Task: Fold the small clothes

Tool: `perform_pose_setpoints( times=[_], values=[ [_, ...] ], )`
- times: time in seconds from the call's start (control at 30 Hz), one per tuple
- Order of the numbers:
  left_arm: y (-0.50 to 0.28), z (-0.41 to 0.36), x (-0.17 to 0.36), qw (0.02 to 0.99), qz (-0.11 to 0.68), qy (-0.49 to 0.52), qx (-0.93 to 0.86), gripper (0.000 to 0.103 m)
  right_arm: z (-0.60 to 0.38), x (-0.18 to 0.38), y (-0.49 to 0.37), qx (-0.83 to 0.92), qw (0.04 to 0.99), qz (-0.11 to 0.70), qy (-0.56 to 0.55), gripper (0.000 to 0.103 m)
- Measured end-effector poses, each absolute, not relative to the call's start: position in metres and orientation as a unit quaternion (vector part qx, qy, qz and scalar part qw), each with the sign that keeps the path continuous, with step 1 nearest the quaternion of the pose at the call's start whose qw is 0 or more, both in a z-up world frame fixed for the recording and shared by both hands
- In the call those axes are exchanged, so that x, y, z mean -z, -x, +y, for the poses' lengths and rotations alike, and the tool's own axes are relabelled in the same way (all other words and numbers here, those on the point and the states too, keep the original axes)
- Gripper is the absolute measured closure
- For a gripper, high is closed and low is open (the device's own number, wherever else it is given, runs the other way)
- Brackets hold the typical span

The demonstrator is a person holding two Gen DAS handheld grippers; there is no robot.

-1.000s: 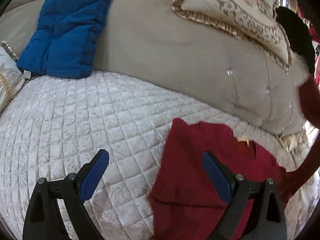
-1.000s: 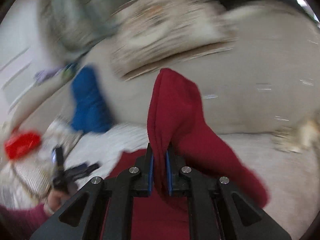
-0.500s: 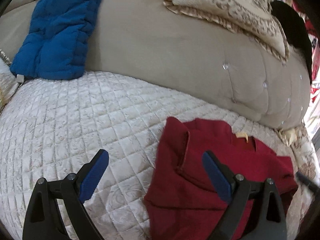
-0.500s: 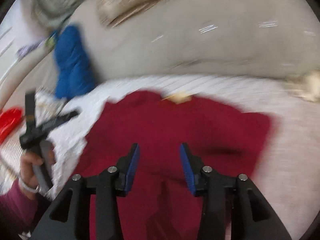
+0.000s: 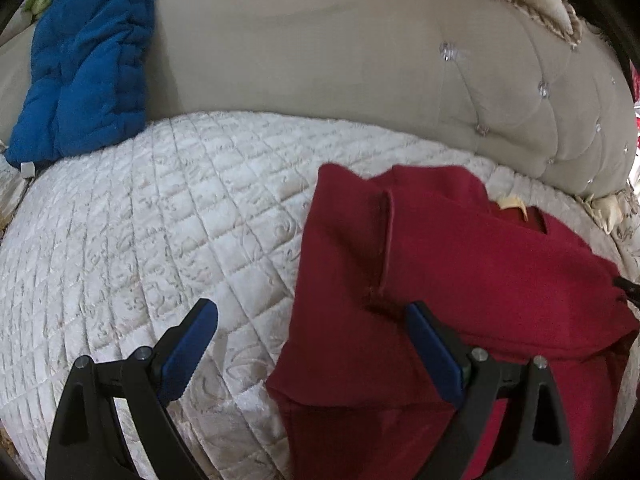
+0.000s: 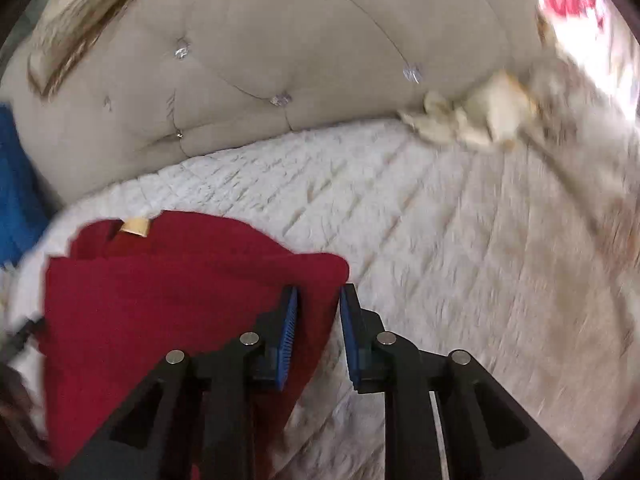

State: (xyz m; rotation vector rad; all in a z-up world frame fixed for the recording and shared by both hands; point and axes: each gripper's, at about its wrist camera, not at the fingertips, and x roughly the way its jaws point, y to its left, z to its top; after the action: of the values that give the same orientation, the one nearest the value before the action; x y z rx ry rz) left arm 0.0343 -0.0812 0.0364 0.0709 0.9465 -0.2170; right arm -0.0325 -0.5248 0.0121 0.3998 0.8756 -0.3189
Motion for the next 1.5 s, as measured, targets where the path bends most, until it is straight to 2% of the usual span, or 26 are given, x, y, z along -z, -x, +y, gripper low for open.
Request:
perform_pose_setpoints(
  times=[0.07, 0.17, 0.23, 0.33, 0.43, 0.5, 0.57, 0.73, 0.83, 1.03, 1.1, 1.23, 1.4, 1.5],
  values=[
    [-0.034, -0.081, -0.035, 0.881, 0.459, -0.032, 0.106, 0.006, -0.521, -0.026, 0.053, 0.13, 0.886, 0.397, -0.2, 0.097],
    [-0.033, -0.082, -0.035, 0.882, 0.458, -0.032, 0.105, 0.006, -0.5, -0.041, 0.074, 0.071, 0.901, 0.381, -0.198, 0.096],
    [-0.032, -0.083, -0.037, 0.883, 0.457, -0.034, 0.103, 0.006, -0.484, -0.037, 0.076, 0.038, 0.896, 0.4, -0.189, 0.097],
    [-0.03, -0.078, -0.042, 0.886, 0.453, -0.025, 0.1, 0.006, -0.454, -0.01, 0.082, 0.064, 0.872, 0.476, -0.097, 0.099],
    [-0.031, -0.07, -0.05, 0.889, 0.446, -0.005, 0.1, 0.006, -0.447, -0.007, 0.1, 0.073, 0.877, 0.47, -0.068, 0.099],
    [-0.032, -0.065, -0.054, 0.891, 0.443, 0.011, 0.101, 0.006, -0.456, -0.02, 0.106, 0.064, 0.882, 0.456, -0.1, 0.095],
    [-0.034, -0.061, -0.058, 0.891, 0.441, 0.025, 0.103, 0.006, -0.467, -0.031, 0.106, 0.07, 0.891, 0.428, -0.133, 0.087],
    [-0.039, -0.054, -0.062, 0.893, 0.444, 0.007, 0.071, 0.006, -0.441, -0.056, 0.072, 0.018, 0.906, 0.392, -0.159, 0.086],
    [-0.044, -0.039, -0.069, 0.896, 0.441, 0.016, 0.052, 0.006, -0.365, -0.063, 0.027, -0.061, 0.914, 0.388, -0.1, 0.086],
    [-0.052, -0.006, -0.07, 0.892, 0.449, 0.052, 0.023, 0.006, -0.261, -0.026, -0.05, -0.145, 0.901, 0.41, -0.004, 0.087],
    [-0.053, -0.003, -0.07, 0.89, 0.451, 0.063, 0.027, 0.006, -0.241, -0.011, -0.065, -0.143, 0.894, 0.424, 0.026, 0.087],
    [-0.05, -0.003, -0.074, 0.893, 0.445, 0.059, 0.034, 0.006, -0.241, 0.005, -0.073, -0.131, 0.893, 0.428, 0.036, 0.103],
    [-0.045, -0.001, -0.083, 0.898, 0.431, 0.073, 0.039, 0.006, -0.257, -0.032, -0.042, -0.154, 0.91, 0.383, -0.033, 0.103],
    [-0.045, -0.003, -0.084, 0.899, 0.428, 0.078, 0.045, 0.006, -0.253, -0.024, -0.035, -0.184, 0.897, 0.397, -0.067, 0.103]
  ],
)
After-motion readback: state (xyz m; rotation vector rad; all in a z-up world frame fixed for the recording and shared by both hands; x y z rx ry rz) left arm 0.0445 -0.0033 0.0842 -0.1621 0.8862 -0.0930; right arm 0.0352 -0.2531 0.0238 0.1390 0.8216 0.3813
